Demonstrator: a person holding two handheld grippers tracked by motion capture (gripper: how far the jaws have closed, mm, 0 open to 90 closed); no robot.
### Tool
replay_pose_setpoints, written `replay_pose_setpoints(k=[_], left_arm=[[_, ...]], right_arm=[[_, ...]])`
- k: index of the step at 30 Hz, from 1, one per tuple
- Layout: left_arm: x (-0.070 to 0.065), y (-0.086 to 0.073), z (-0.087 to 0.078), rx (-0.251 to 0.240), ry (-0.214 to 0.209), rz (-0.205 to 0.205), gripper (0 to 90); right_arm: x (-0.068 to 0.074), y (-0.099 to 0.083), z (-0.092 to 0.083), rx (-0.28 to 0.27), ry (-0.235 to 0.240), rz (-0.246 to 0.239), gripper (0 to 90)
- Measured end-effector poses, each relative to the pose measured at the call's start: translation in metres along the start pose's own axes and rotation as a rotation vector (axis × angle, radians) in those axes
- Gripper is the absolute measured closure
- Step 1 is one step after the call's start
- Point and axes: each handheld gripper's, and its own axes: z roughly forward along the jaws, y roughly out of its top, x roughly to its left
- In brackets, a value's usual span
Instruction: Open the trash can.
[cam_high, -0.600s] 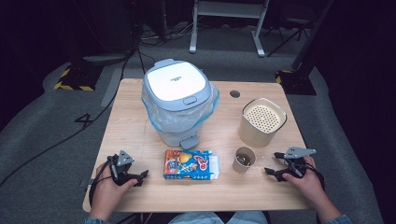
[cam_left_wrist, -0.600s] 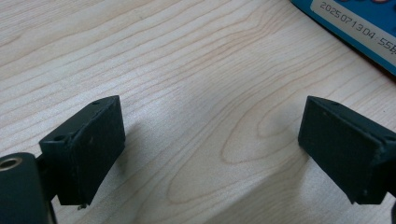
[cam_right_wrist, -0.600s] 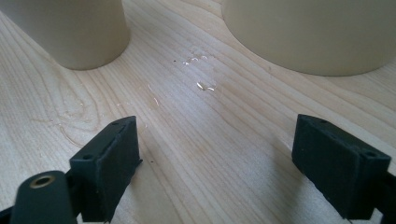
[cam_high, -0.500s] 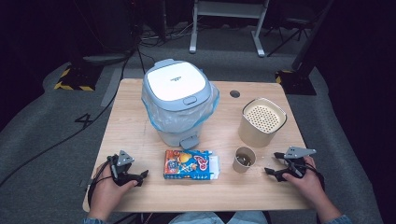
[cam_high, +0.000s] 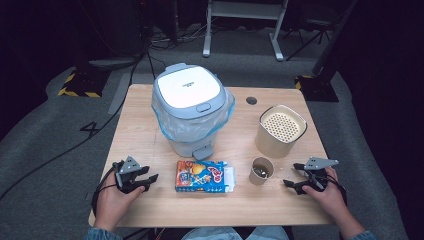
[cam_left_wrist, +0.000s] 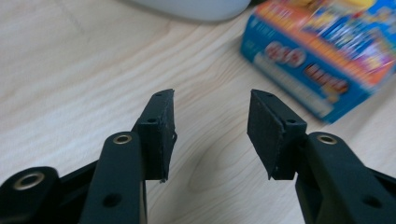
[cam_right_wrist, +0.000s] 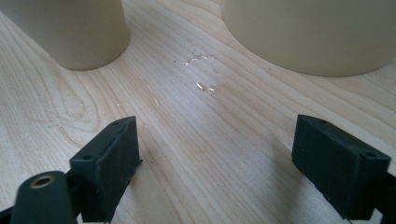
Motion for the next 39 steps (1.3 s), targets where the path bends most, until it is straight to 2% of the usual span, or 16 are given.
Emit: replay_pose_setpoints(k=[1, 2, 4, 5, 8, 9, 15, 20, 22, 25, 27, 28, 29, 32, 34, 39], left_arm=[[0.0, 0.0, 0.0, 0.0, 0.0, 0.0, 52.8], [-0.003, 0.008, -0.005, -0.027, -0.025, 0.005, 53.1], [-0.005, 0.012, -0.007, -0.036, -0.037, 0.008, 53.4], [-0.007, 0.02, -0.012, -0.049, -0.047, 0.04, 53.4], [-0.01, 0.028, -0.016, -0.06, -0.054, 0.06, 53.4], [-0.012, 0.035, -0.019, -0.072, -0.071, 0.071, 53.4], [-0.013, 0.05, -0.024, -0.108, -0.1, 0.077, 53.2], [-0.012, 0.066, -0.031, -0.152, -0.146, 0.101, 55.1], [-0.013, 0.074, -0.033, -0.163, -0.169, 0.108, 57.3], [-0.014, 0.087, -0.034, -0.184, -0.208, 0.144, 58.9], [-0.015, 0.096, -0.036, -0.203, -0.24, 0.154, 60.1], [-0.015, 0.105, -0.038, -0.218, -0.255, 0.169, 61.4], [-0.015, 0.105, -0.038, -0.218, -0.255, 0.169, 62.0], [-0.016, 0.121, -0.043, -0.244, -0.283, 0.177, 62.2], [-0.016, 0.133, -0.046, -0.269, -0.326, 0.174, 62.1], [-0.019, 0.148, -0.048, -0.289, -0.337, 0.198, 63.9]], right_arm=[[0.0, 0.0, 0.0, 0.0, 0.0, 0.0, 15.1], [0.0, 0.0, 0.0, 0.0, 0.0, 0.0, 15.1], [0.0, 0.0, 0.0, 0.0, 0.0, 0.0, 15.1], [0.0, 0.0, 0.0, 0.0, 0.0, 0.0, 15.1], [0.0, 0.0, 0.0, -0.001, -0.001, 0.0, 15.2], [0.0, 0.0, 0.0, -0.001, -0.001, 0.0, 15.2], [0.0, 0.0, 0.0, -0.001, -0.002, 0.0, 15.3], [0.0, 0.0, 0.0, -0.001, -0.002, 0.001, 15.3], [0.0, 0.0, 0.0, -0.002, -0.002, 0.0, 15.3], [0.0, 0.0, 0.0, -0.002, -0.002, 0.0, 15.3], [0.001, 0.0, 0.0, -0.002, -0.004, 0.0, 15.6], [0.001, 0.0, 0.0, -0.002, -0.006, 0.001, 15.6], [0.001, 0.0, 0.0, -0.002, -0.006, 0.001, 15.6], [0.001, 0.0, 0.0, -0.002, -0.005, 0.001, 15.6], [0.001, 0.0, 0.0, -0.001, -0.005, 0.002, 15.6], [0.001, 0.0, 0.0, -0.002, -0.005, 0.001, 15.6]])
